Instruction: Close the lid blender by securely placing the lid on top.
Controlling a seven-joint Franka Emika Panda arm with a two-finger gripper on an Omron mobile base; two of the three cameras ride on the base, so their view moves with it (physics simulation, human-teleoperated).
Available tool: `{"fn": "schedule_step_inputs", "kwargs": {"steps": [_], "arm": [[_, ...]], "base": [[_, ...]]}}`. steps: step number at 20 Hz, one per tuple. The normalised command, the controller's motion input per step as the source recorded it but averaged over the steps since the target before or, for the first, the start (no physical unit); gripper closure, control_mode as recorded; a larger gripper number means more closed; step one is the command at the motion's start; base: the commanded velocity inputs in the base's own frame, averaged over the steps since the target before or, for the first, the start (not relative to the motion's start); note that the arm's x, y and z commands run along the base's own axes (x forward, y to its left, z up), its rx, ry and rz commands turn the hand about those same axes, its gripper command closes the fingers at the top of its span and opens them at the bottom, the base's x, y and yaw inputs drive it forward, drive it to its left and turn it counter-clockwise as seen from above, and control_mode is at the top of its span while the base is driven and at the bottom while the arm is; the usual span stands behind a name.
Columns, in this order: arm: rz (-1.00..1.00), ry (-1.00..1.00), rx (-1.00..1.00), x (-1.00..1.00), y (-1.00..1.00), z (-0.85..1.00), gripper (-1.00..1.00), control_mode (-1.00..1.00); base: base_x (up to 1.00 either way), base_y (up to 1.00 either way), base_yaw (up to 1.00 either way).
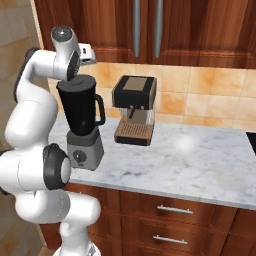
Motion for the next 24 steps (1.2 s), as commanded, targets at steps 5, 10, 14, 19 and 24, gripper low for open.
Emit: {"fn": "schedule_step_inputs", "kwargs": {"steps": [5, 10, 14, 19, 24], "arm": [[0.07, -0.02, 0.00, -0.06, 0.00, 0.00, 1.00, -1.00], [0.03, -0.06, -0.01, -0.25, 0.00, -0.10, 1.00, -1.00], [0.02, -0.09, 0.00, -0.36, -0.11, -0.01, 1.00, -1.00], [0.02, -0.12, 0.00, -0.49, -0.07, 0.00, 1.00, -1.00], [0.01, -0.02, 0.00, -0.48, -0.07, 0.00, 1.00, -1.00]], "base": [[0.00, 0.00, 0.00], [0.00, 0.00, 0.00], [0.00, 0.00, 0.00], [0.00, 0.00, 0.00], [0.00, 0.00, 0.00]]}}
